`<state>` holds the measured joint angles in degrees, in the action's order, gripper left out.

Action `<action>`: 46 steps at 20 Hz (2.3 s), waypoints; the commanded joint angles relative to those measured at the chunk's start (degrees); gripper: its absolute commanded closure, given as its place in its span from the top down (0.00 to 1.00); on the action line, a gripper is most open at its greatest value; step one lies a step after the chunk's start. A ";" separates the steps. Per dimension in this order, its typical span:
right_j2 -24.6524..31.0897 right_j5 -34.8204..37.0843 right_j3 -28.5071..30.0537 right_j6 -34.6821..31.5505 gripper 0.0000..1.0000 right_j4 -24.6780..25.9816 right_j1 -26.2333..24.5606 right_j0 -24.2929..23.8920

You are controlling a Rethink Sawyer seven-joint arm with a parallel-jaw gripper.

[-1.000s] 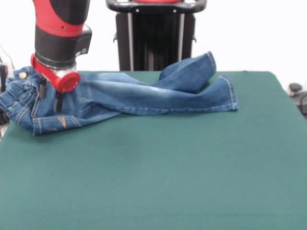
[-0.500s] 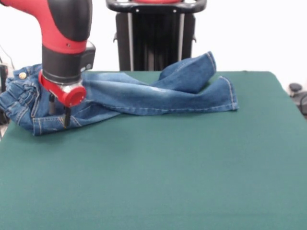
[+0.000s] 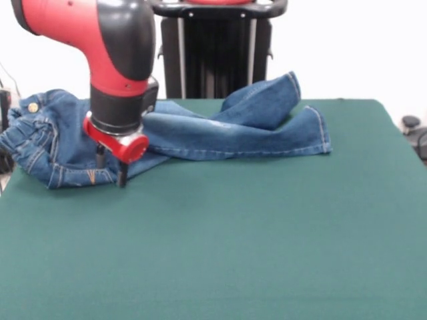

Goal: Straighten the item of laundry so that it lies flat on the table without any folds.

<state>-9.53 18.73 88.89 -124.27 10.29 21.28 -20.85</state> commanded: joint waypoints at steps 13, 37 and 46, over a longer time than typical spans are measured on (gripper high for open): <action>7.08 -3.27 -0.97 -1.63 1.00 1.62 -3.35 -0.77; 18.90 -40.22 1.40 -9.03 1.00 8.73 -8.75 -8.73; 20.67 -45.55 -0.85 -9.06 1.00 10.31 -11.10 -9.57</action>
<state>-0.88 -17.65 97.92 -124.27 20.18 21.40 -32.69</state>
